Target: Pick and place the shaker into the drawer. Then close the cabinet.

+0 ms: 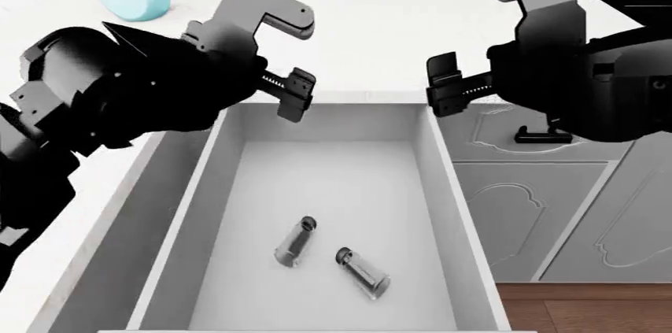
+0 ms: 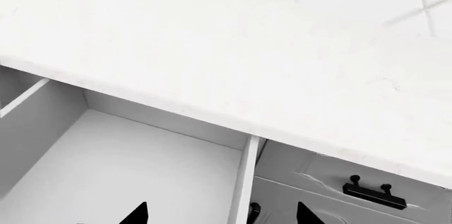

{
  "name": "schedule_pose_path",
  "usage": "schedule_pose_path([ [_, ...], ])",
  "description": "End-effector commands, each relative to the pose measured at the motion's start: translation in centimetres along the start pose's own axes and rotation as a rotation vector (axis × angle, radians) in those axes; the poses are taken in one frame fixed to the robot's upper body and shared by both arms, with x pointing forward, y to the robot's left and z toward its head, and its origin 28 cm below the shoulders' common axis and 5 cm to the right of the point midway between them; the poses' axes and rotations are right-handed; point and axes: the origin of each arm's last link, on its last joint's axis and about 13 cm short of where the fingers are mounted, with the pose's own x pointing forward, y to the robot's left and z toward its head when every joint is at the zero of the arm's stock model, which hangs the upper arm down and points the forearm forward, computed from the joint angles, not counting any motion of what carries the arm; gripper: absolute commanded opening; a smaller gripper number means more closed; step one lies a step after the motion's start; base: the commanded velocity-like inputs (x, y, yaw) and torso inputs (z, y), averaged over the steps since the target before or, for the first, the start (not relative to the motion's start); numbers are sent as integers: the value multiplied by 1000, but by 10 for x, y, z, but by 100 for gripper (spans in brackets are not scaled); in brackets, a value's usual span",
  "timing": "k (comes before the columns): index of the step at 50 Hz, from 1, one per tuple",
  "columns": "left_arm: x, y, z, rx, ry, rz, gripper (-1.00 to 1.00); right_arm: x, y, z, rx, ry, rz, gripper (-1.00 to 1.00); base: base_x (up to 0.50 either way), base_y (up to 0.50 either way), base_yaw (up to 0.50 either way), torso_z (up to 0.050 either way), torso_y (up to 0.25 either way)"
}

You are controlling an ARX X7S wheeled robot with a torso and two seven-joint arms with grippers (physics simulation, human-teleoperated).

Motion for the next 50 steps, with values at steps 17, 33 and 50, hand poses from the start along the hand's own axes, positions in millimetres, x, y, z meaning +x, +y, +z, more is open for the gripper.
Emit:
schedule_pose_path([
  [17, -26, 8, 20, 31, -89, 35, 100, 2, -1, 4, 33, -55, -11, 100, 1, -219, 0, 0, 0],
  [33, -28, 4, 18, 36, -92, 22, 100, -4, -3, 3, 37, -55, -16, 100, 1, -500, 0, 0, 0],
  [50, -31, 2, 17, 47, -95, 7, 100, -6, -3, 3, 31, -50, -22, 100, 1, -500, 0, 0, 0],
])
